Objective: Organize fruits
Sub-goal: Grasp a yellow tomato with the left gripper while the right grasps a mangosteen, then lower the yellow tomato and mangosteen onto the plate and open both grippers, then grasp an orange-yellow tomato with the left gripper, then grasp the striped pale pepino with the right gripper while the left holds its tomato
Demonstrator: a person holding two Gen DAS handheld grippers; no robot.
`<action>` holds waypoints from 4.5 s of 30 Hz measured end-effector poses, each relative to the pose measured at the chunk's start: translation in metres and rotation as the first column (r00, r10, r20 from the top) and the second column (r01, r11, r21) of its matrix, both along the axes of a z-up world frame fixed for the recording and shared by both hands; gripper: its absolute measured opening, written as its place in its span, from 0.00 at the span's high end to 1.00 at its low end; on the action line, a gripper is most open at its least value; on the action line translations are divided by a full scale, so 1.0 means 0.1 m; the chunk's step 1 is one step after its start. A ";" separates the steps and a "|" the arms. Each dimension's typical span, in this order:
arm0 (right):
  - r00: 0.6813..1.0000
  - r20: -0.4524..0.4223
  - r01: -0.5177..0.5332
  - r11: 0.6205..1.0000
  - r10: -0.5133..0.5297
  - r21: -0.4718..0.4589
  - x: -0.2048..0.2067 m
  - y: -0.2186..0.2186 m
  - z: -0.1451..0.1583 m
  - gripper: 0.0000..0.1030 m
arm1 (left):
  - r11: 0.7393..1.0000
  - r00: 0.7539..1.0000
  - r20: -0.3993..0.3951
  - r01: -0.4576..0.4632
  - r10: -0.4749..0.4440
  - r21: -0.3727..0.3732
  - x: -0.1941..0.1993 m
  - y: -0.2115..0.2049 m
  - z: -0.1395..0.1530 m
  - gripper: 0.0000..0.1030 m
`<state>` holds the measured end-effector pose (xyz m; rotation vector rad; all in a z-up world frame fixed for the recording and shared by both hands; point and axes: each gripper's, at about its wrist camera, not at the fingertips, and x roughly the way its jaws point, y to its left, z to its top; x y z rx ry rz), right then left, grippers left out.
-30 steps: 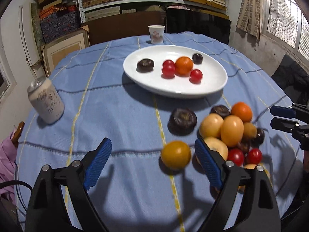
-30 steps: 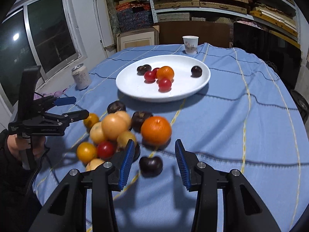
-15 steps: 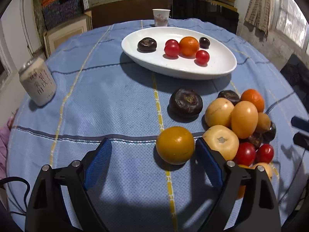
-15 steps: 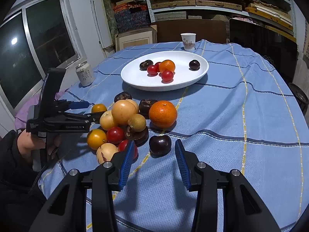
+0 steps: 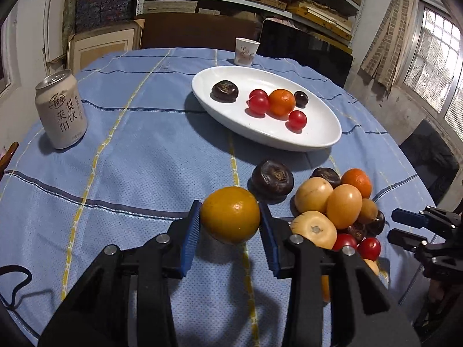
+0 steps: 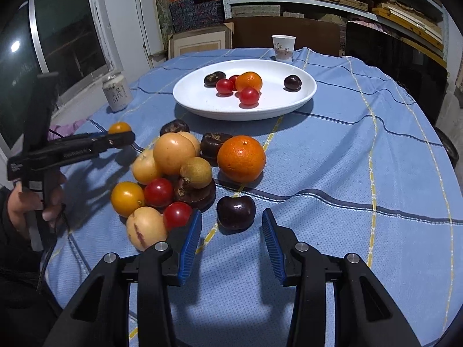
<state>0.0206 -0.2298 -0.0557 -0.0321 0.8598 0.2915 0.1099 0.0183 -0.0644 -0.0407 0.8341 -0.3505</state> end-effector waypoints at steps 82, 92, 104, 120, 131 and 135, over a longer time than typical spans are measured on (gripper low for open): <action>0.982 0.055 0.176 0.979 -0.182 0.103 -0.23 -0.30 0.23 0.51 | 0.979 0.987 -0.036 0.158 -0.155 0.127 -0.65 -0.65 -0.03 0.36; 0.983 0.074 0.162 0.982 -0.169 0.093 -0.28 -0.29 0.26 0.50 | 0.977 0.990 -0.052 0.140 -0.133 0.158 -0.61 -0.59 -0.10 0.51; 0.986 0.061 0.148 0.985 -0.153 0.084 -0.28 -0.23 0.23 0.50 | 0.992 0.993 0.009 0.120 -0.121 0.044 -0.63 -0.45 -0.05 0.64; 0.991 0.043 -0.133 0.986 0.129 0.097 -0.46 0.38 0.16 0.50 | 0.992 0.995 -0.006 0.096 -0.096 0.077 -0.64 -0.38 -0.06 0.64; 0.993 -0.002 -0.120 0.992 0.120 0.027 -0.29 0.67 -0.07 0.52 | 0.989 0.995 -0.036 0.093 -0.090 0.119 -0.70 -0.29 -0.12 0.64; 0.993 0.024 -0.111 0.993 0.112 -0.033 -0.32 0.74 -0.09 0.59 | 0.988 0.995 -0.038 0.095 -0.091 0.120 -0.70 -0.29 -0.13 0.64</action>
